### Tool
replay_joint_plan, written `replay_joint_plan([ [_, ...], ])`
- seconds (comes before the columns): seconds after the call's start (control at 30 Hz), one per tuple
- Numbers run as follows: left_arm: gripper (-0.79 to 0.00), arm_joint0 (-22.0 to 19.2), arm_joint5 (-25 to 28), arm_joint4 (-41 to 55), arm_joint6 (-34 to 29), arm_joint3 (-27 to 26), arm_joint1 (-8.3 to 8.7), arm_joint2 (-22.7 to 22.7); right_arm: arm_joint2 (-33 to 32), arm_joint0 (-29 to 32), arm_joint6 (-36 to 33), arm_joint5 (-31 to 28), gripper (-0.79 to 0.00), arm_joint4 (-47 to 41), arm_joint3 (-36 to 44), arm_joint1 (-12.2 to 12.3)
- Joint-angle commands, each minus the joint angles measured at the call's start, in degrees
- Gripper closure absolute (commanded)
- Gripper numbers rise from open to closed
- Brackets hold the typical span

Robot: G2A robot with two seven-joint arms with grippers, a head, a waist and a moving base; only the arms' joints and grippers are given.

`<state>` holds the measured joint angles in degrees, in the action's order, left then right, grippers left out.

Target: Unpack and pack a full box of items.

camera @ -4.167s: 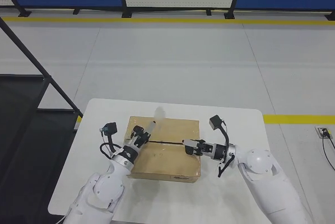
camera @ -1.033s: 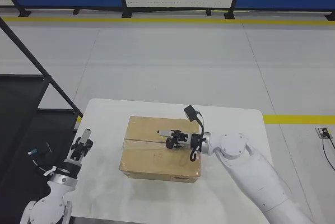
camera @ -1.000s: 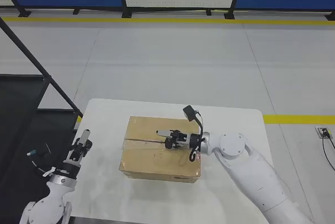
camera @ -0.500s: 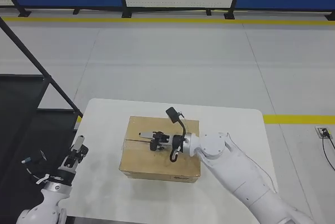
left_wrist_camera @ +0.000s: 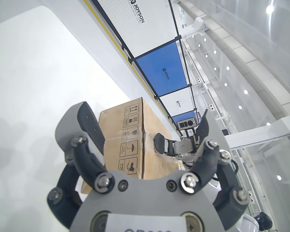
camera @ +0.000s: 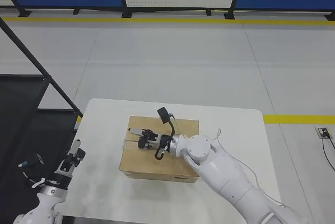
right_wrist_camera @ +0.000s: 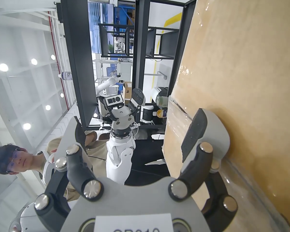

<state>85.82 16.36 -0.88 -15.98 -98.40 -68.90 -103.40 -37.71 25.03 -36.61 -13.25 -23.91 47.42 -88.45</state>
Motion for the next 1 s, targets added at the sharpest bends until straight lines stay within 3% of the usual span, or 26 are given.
replay_joint_plan([
  [0.0,-0.785,0.1,0.1,0.1,-0.1,0.2,0.04,-0.2,0.4,-0.3,0.6,-0.9,-0.785,-0.6,-1.3,-0.9],
  [0.27,-0.785,0.4,0.4,-0.4,-0.7,1.1,0.17,-0.2,2.1,-1.8,-2.9,-3.6,-0.785,-3.1,-5.9,-4.1],
  [0.47,-0.785,0.0,0.3,-0.7,-1.4,1.4,0.24,0.2,2.2,-2.9,-5.4,-4.6,-0.785,-1.5,-7.7,-5.1],
  [0.8,-0.785,-1.4,-0.1,-1.2,-2.4,1.1,0.36,1.6,-2.2,-0.4,-7.8,-5.1,-0.785,1.9,-4.5,-2.9],
  [0.97,-0.785,-1.8,0.0,-1.1,-2.6,0.9,0.41,1.9,-5.1,1.7,-8.2,-2.8,-0.785,4.2,-1.2,-1.2],
])
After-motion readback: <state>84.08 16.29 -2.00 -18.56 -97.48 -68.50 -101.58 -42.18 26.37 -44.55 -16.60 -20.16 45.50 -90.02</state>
